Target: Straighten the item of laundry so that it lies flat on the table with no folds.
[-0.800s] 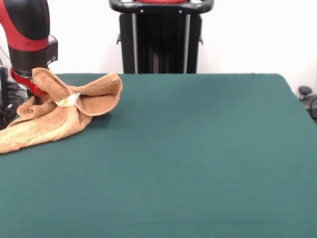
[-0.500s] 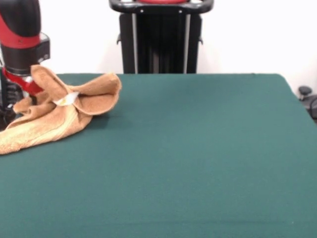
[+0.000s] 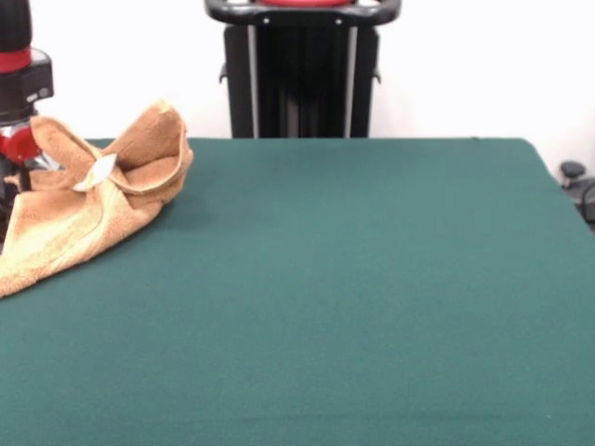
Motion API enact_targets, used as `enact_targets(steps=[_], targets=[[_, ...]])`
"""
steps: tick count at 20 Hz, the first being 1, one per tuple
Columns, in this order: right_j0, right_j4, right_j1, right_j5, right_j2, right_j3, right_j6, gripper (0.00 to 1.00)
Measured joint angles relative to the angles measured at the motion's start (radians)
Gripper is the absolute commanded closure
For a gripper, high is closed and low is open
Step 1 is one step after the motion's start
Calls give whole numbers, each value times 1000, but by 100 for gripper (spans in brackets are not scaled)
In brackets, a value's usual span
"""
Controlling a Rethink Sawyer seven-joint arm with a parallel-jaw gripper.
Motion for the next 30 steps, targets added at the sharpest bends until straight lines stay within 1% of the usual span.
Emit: enact_targets(steps=[5,12,19,22,30], targets=[[-10,-23,-19,0,17,2,0,0],[-10,-24,-65,0,41,16,0,0],[-7,-18,-135,24,80,54,0,0],[1,-18,-151,24,83,63,0,0],[69,-13,-175,24,80,71,0,0]])
